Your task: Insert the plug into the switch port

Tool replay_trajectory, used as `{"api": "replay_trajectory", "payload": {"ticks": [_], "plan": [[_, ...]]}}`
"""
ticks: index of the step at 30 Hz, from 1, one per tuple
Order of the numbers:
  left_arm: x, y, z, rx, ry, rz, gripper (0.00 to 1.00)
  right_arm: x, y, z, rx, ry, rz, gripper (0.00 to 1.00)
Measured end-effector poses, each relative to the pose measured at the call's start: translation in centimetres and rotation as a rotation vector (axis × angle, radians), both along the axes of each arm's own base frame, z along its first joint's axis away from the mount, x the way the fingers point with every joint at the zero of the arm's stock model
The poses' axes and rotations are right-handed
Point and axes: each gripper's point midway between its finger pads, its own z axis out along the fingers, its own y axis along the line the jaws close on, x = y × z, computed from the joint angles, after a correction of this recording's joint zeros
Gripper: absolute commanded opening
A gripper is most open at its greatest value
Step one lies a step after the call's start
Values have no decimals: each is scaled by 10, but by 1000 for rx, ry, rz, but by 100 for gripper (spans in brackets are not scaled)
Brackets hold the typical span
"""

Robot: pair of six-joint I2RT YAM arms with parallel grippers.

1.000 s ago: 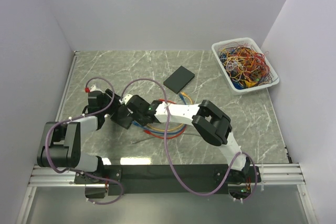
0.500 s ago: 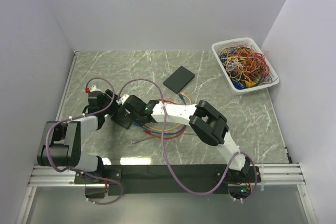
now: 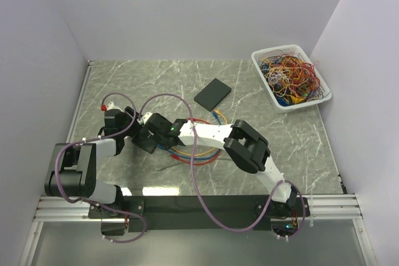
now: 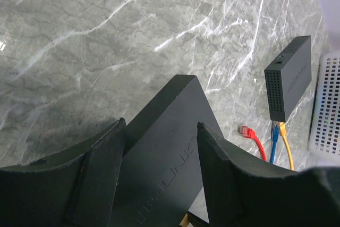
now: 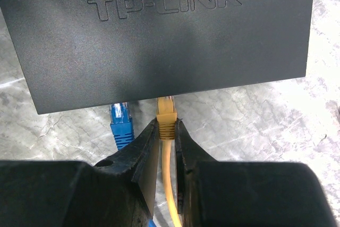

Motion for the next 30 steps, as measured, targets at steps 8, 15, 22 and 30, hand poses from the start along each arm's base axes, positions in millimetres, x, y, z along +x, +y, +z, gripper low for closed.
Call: {"api": "replay_trajectory", "payload": {"ticks": [8,15,22,30], "plan": [[1,-1,-1,-7,-9,-8,61,1,-1,-1,18,-18,-3,0],[2,-2,-1,-12,-22,-15,61,3,-1,-2,22,-35,-5,0],[2,-2,-1,-13,-25,-17,61,5,-2,-1,8,-56,19,0],[-1,-7,-1,-27,-24,-38,61,9,-8,0,6,-89,40,0]]}}
